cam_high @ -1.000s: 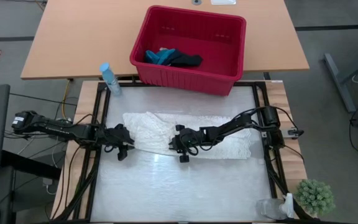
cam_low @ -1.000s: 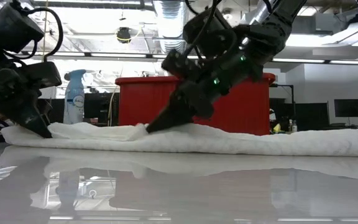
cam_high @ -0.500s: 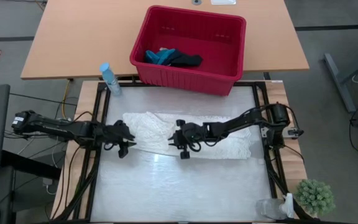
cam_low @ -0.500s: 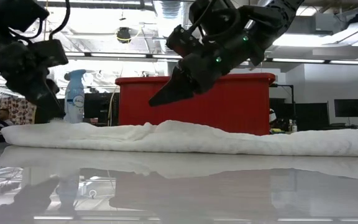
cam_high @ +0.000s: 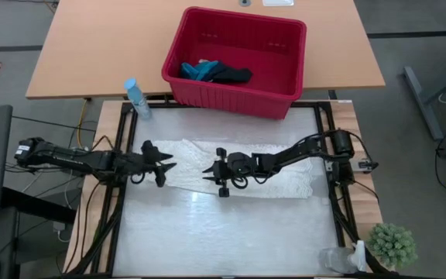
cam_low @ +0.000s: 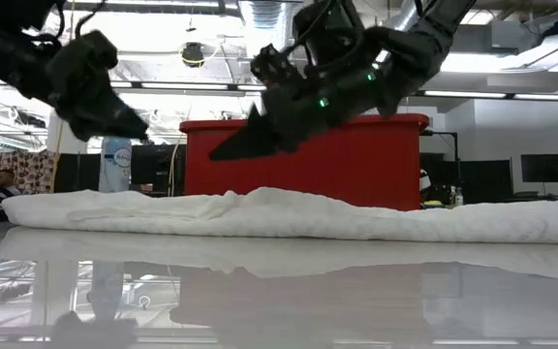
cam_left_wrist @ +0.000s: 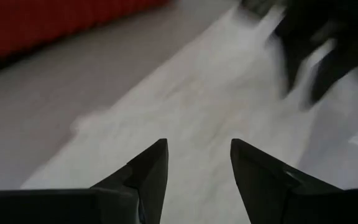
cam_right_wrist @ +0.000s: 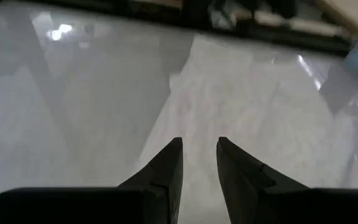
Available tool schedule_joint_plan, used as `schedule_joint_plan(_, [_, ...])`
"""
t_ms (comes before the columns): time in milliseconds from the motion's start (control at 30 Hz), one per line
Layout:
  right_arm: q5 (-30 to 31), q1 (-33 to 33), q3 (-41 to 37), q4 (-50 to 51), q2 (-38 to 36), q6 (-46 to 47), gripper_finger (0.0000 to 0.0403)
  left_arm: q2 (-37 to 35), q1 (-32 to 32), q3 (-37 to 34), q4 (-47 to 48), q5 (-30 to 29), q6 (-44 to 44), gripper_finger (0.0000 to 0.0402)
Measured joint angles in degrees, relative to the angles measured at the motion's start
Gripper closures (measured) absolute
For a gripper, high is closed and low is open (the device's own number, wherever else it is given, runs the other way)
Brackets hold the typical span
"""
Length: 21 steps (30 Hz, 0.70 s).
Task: Fold Laundry from Bin
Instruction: Fold the white shirt
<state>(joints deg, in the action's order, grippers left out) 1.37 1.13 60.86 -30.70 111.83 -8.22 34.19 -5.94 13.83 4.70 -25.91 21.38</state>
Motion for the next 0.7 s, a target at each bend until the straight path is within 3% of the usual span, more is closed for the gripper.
schedule_joint_plan(100, [0.03,-0.47,-0.04,-1.32,2.01,0.6,0.028,0.94,-0.17,-2.57,-9.81,1.63,-3.18,0.0237])
schedule_joint_plan(467, [0.02,-2.87,-0.29,-3.4,6.79,2.48,0.028,10.04,-0.15,-9.1,-22.08,0.11,-1.49,0.0241])
schedule_joint_plan(700, [0.01,-3.19,0.07,-5.42,8.68,3.71,0.028,19.53,0.57,-9.55,-25.82,-0.95,-0.63,0.0294])
